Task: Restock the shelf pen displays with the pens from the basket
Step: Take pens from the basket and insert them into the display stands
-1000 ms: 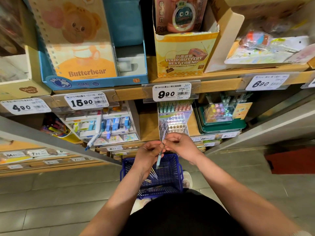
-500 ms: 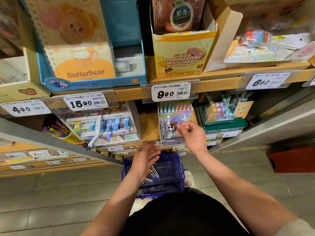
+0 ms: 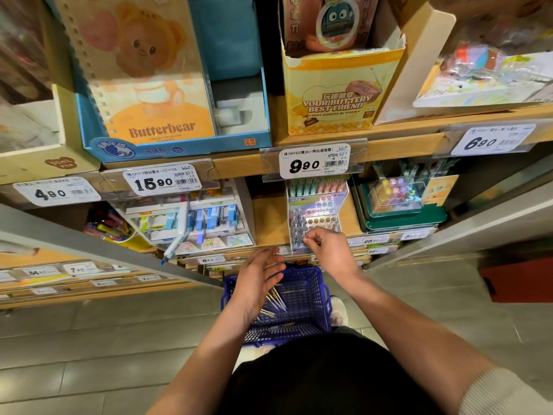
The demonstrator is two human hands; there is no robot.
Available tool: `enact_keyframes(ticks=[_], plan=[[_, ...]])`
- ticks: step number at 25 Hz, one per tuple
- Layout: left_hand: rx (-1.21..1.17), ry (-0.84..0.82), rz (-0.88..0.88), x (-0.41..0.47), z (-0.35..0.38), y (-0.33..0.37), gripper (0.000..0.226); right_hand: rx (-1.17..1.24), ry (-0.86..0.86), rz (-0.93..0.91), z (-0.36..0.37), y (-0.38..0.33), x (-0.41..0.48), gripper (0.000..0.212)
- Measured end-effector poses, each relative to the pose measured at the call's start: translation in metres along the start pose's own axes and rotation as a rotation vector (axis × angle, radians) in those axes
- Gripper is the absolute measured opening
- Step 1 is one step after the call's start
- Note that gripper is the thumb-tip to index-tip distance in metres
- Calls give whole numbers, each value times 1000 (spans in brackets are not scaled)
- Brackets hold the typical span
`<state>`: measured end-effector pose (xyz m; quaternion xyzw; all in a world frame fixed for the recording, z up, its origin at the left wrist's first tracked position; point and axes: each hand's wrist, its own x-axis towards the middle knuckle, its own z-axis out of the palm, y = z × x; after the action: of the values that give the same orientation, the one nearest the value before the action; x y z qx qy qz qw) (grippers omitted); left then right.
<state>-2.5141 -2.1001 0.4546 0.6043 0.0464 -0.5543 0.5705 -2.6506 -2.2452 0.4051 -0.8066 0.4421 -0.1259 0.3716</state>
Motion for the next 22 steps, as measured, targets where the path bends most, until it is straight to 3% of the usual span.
enact_keyframes(ticks=[6,9,16,19,22], plan=[[23,-57,21,-7,-11,10,25,-121,-2,44,7,2,1,6],[62,-86,25,-14,-18,14,22,-109,-21,151,9,-2,2,8],[164,-163,45,-39,-50,9,20,407,24,484,4,-16,-45,26],[208,-181,58,-47,-69,0,17,670,-33,488,6,-32,-81,25],[203,-160,63,-56,-85,-15,18,707,-108,462,18,-47,-110,30]])
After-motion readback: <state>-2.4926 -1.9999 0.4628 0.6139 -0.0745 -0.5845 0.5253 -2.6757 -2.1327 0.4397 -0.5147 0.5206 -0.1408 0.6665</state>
